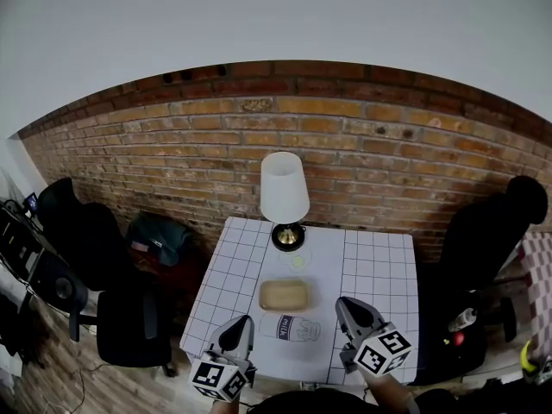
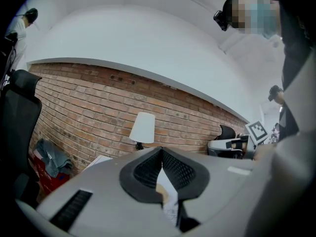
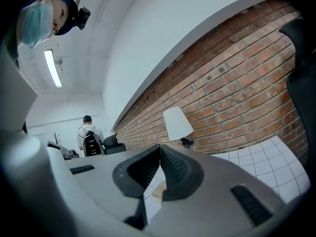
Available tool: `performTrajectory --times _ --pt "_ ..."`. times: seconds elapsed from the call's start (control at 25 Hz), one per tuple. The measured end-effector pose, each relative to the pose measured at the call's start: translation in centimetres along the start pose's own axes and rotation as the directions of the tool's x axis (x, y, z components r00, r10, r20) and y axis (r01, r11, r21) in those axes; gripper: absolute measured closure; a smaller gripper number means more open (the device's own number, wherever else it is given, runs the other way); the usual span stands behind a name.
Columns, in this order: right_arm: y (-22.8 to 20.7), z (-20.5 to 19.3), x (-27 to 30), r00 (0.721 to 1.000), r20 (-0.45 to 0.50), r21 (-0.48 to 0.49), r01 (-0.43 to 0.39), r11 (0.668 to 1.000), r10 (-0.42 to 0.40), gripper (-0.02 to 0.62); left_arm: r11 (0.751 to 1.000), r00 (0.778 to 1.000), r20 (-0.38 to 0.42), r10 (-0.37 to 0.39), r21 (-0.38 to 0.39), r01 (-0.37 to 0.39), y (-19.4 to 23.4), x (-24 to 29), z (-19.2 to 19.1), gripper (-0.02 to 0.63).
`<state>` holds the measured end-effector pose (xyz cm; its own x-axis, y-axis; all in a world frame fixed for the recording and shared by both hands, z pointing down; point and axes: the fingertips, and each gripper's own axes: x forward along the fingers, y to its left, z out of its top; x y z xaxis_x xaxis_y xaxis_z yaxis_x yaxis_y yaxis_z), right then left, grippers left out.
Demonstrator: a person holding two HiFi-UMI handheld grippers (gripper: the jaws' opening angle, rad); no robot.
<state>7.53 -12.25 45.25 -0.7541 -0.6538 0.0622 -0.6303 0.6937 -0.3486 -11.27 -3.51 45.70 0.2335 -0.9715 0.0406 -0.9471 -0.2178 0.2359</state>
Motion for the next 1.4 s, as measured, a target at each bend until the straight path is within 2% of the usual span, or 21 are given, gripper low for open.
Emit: performTrajectory --times 0.28,0.56,0.92,1.4 --pt "-0.9 -0.4 1.7 0.999 -0.013 0.010 -0.032 0.999 0.033 0.591 0.999 0.999 -0.004 0.041 0.005 -0.041 1.0 1.4 -0.7 0.595" --pt "-1.6 -1.4 3.1 1.000 -0.019 0.022 -0.008 1.000 0.009 0.591 0.999 0.999 -0.024 0.029 -0.016 -0.029 2.4 2.7 -1.0 0.595" --pt "-2.1 -2.7 5.3 0.995 -0.021 0.041 0.096 0.995 -0.095 0.591 0.997 0.995 -0.069 -0.078 -0.033 0.076 5.2 6.4 -0.8 0.595" --pt "-3.0 -5.2 7.8 0.975 -0.020 0.063 0.224 0.973 -0.223 0.592 0.981 0.969 -0.155 -0.191 -0.046 0.186 8.1 9.5 -2.8 0.595"
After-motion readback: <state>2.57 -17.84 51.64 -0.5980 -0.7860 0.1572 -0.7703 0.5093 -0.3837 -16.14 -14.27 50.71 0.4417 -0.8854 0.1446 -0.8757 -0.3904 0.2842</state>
